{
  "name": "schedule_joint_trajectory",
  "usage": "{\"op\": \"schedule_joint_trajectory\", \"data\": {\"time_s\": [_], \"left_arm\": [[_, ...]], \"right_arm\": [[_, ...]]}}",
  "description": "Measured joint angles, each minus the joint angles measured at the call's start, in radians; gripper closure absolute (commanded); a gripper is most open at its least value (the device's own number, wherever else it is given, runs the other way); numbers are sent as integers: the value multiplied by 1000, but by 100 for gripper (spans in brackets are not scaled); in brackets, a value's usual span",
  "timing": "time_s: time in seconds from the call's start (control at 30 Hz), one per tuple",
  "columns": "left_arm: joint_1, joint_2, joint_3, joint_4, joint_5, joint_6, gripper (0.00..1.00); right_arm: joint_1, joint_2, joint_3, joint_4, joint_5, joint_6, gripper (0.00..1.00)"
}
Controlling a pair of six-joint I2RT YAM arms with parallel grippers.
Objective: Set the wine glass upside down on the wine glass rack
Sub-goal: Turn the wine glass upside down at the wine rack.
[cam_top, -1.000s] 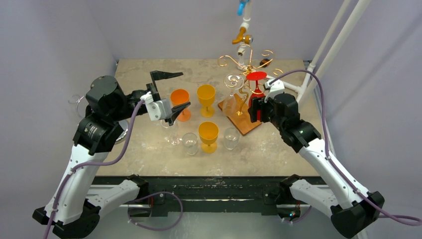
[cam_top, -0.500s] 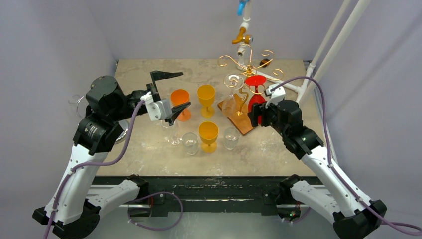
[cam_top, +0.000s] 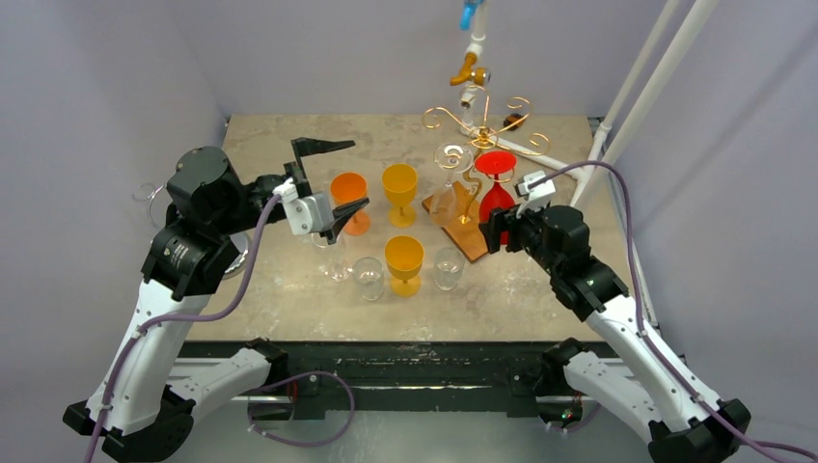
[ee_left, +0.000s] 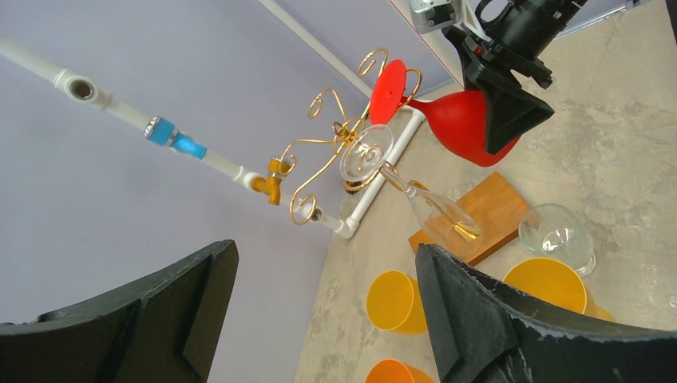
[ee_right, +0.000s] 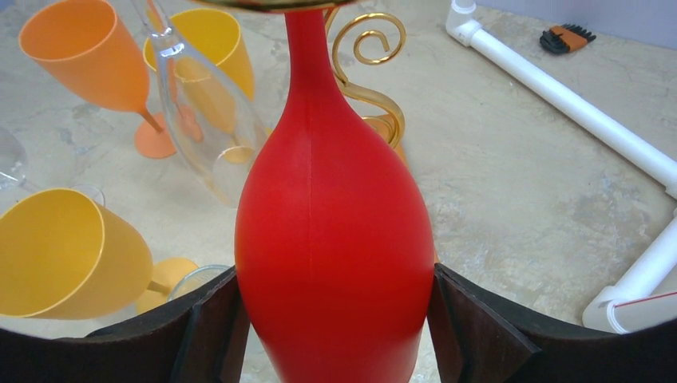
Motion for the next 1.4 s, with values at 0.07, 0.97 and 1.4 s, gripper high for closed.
{"op": "schedule_joint_trajectory", "data": {"time_s": [0.07,0.97,1.4], "left_arm": [[0,0,0,-4,0,1,12],[0,-1,-9,-8,0,15,12],[0,-1,-11,-8,0,15,12]], "right_arm": [[0,-22,-13,8,0,1,52],[1,-204,-190,174,25,139,53],[0,-163,-222,264,34,163,54]]}}
